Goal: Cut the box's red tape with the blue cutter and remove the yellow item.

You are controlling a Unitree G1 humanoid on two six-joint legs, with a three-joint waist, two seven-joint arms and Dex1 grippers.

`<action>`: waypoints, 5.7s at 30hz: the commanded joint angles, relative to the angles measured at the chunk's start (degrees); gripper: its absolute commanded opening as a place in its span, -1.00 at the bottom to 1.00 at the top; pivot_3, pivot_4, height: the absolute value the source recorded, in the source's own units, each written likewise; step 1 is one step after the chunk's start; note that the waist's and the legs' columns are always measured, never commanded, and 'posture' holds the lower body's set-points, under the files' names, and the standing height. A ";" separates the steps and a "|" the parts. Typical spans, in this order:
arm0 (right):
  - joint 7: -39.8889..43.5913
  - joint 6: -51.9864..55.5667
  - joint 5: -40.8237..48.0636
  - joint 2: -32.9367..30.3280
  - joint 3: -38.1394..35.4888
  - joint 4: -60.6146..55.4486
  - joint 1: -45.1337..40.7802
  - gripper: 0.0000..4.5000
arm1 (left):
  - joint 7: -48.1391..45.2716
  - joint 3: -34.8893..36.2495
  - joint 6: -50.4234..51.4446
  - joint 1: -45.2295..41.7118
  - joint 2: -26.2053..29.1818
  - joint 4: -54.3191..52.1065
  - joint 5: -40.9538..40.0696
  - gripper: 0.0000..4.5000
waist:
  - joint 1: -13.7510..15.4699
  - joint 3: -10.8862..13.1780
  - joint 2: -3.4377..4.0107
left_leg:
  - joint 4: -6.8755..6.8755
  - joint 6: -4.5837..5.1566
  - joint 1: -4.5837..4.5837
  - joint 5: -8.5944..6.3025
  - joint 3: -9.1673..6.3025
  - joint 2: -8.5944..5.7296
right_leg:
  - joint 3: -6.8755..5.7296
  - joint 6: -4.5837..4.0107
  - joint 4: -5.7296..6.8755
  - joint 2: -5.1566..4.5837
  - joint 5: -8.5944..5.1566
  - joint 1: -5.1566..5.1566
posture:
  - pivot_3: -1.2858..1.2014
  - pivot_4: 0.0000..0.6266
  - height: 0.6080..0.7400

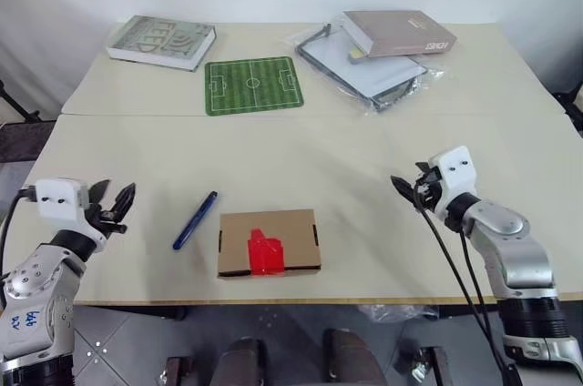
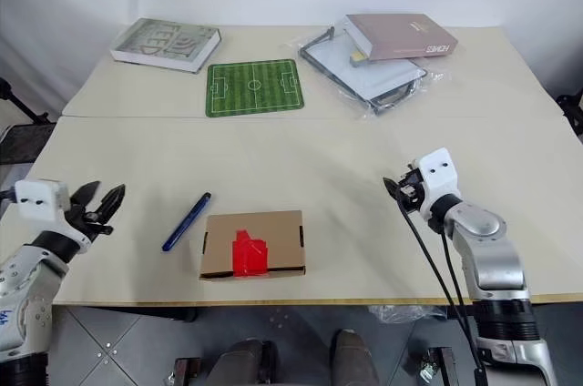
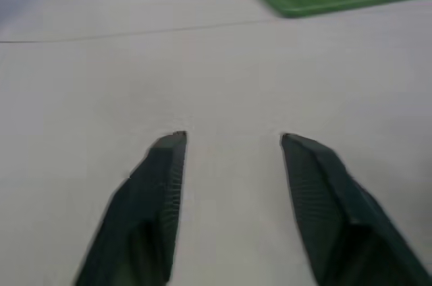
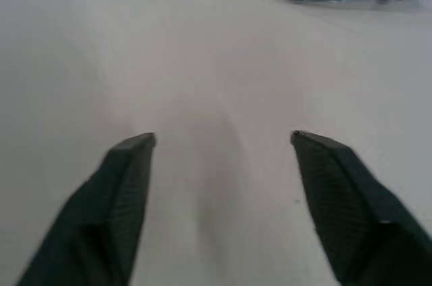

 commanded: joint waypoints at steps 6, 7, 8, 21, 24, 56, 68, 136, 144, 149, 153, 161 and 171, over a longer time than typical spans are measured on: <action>8.61 21.18 15.07 -5.96 -0.27 -15.60 -0.90 -0.99 | -15.62 -2.17 18.59 -1.63 11.34 -8.20 -18.40 -1.00 | -0.25 0.03 0.05 | 0.02 -0.01 0.03 -0.03 -0.02 0.07 | 0.03 -0.06 0.00 0.04 -0.01 0.00 | 0.03 -0.52 1.00; 9.71 23.31 16.99 -6.68 -0.23 -17.04 -1.13 -0.99 | -16.98 -2.35 21.02 -1.72 12.78 -8.74 -20.44 -1.00 | -0.19 0.05 0.06 | 0.02 -0.01 0.02 -0.03 -0.01 0.07 | 0.04 -0.07 -0.01 0.04 -0.01 0.00 | 0.03 -0.52 1.00; 10.83 25.45 18.99 -7.53 -0.17 -18.46 -1.25 -0.99 | -18.16 -2.56 23.41 -1.74 14.16 -9.18 -22.42 -1.00 | -0.10 0.06 0.07 | 0.02 -0.01 -0.01 -0.03 -0.03 0.07 | 0.02 -0.09 -0.01 0.05 -0.02 -0.01 | 0.03 -0.52 1.00; 16.03 33.71 23.67 -8.73 13.51 -16.33 -9.89 -0.99 | -20.74 -17.18 39.38 -7.62 22.13 -7.30 -22.33 -1.00 | -0.10 0.06 0.07 | 0.08 0.11 -0.03 -0.13 -0.07 0.04 | 0.03 -0.12 -0.05 0.01 -0.04 -0.02 | 0.03 -0.52 1.00; 15.74 33.58 23.62 -6.12 15.37 -15.15 -11.33 -0.99 | -20.99 -20.32 38.39 -8.94 20.95 -6.65 -20.65 -1.00 | -0.06 0.06 0.07 | 0.09 0.10 -0.04 -0.13 -0.05 0.03 | 0.02 -0.12 -0.03 0.02 -0.04 -0.03 | 0.03 -0.52 1.00; 1.99 17.76 4.93 0.60 5.00 3.15 -24.32 -0.99 | -22.73 -19.44 37.21 -14.68 18.73 -1.42 -12.33 -1.00 | -0.11 0.09 0.10 | 0.29 0.10 -0.22 -0.17 -0.05 0.01 | -0.12 0.01 0.09 0.06 0.03 -0.18 | 0.03 -0.52 1.00; 8.13 22.09 6.11 1.64 17.44 -4.56 -19.75 -0.99 | -21.54 -28.41 29.77 -29.78 4.80 8.46 -7.11 -1.00 | -0.22 0.09 0.09 | 0.51 0.19 -0.20 -0.22 0.11 -0.08 | -0.12 0.04 0.11 0.13 0.05 -0.09 | 0.03 -0.52 1.00; 7.25 33.75 16.57 -23.27 0.24 -26.31 2.80 -0.83 | -26.13 -26.09 8.27 -47.87 -3.25 37.25 10.98 -0.84 | 1.42 0.16 -0.04 | 1.42 0.57 -0.77 -0.45 -0.03 -0.26 | -0.28 0.32 0.08 0.15 0.21 -0.17 | 0.03 -0.52 1.00; 13.20 21.05 16.34 -16.32 2.27 -6.95 -14.13 0.32 | -22.49 -15.58 21.27 -38.85 5.33 20.56 4.57 0.22 | 0.70 0.16 -0.02 | 1.44 0.56 -0.77 -0.44 0.05 -0.07 | -0.26 0.31 0.10 0.17 0.28 -0.23 | 0.03 -0.52 1.00; 19.10 12.48 13.72 -13.56 6.78 -2.49 -16.73 1.00 | -20.68 -8.08 28.26 -25.07 9.34 5.55 -0.63 0.93 | 0.34 0.17 -0.02 | 1.38 0.55 -0.82 -0.49 -0.08 0.02 | -0.30 0.35 0.11 0.06 0.30 -0.25 | 0.03 -0.52 1.00; 21.36 7.35 11.82 -10.72 8.96 1.36 -18.93 1.00 | -15.69 -0.40 25.16 -10.40 6.79 -7.74 -0.44 1.00 | 0.06 0.17 -0.02 | 1.40 0.57 -0.84 -0.53 -0.05 -0.03 | -0.29 0.43 0.05 -0.08 0.35 -0.24 | 0.03 -0.52 1.00; 24.27 4.99 9.27 -7.74 11.44 6.34 -22.76 1.00 | -10.47 2.29 25.71 6.08 0.77 -19.95 -3.56 1.00 | 0.03 0.17 -0.01 | 1.40 0.54 -0.77 -0.52 -0.02 -0.13 | -0.47 0.40 0.02 -0.46 0.37 -0.17 | 0.03 -0.52 1.00; 24.94 5.85 8.08 -6.56 11.13 5.82 -22.88 1.00 | -10.35 -4.63 14.51 8.50 3.33 -10.63 4.33 0.51 | 0.03 0.17 -0.01 | 1.40 0.55 -0.76 -0.53 0.08 -0.21 | -0.65 0.40 0.01 -0.52 0.37 -0.18 | 0.03 -0.52 1.00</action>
